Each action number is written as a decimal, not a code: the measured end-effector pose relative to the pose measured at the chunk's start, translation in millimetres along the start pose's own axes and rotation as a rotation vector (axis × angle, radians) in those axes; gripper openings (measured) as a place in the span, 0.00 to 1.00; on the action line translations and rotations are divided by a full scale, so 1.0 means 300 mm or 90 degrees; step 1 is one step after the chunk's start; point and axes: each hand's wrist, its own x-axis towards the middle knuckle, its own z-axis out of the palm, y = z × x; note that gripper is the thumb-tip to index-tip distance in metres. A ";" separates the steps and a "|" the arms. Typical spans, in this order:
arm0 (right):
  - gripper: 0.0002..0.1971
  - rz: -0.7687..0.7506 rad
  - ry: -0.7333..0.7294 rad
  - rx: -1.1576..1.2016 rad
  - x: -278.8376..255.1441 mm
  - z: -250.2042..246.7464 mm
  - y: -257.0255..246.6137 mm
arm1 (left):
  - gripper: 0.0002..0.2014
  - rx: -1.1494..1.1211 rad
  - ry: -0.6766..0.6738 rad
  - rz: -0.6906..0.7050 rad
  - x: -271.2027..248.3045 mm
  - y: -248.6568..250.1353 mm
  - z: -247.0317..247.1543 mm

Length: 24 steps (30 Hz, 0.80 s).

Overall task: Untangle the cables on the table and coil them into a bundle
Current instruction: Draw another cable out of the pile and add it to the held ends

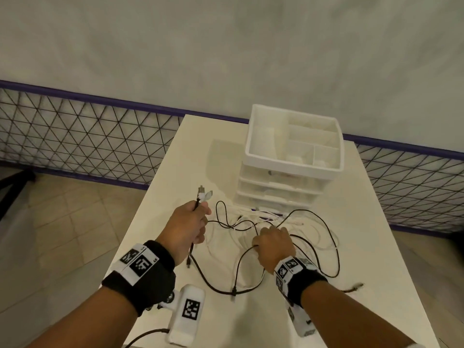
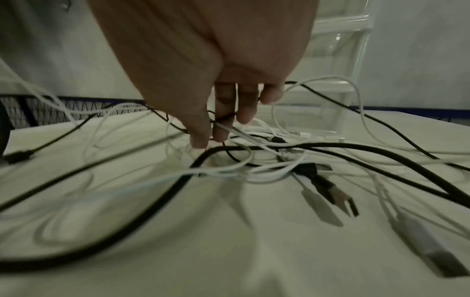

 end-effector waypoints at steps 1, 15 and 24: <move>0.14 0.012 0.056 0.003 -0.007 -0.020 0.014 | 0.12 -0.002 0.011 0.002 0.000 0.001 -0.003; 0.09 -0.184 0.297 0.570 -0.214 -0.427 -0.076 | 0.17 -0.124 -0.118 0.028 -0.047 0.121 0.181; 0.10 0.104 0.107 0.650 -0.321 -0.245 0.405 | 0.14 -0.431 0.137 0.043 0.050 0.248 -0.112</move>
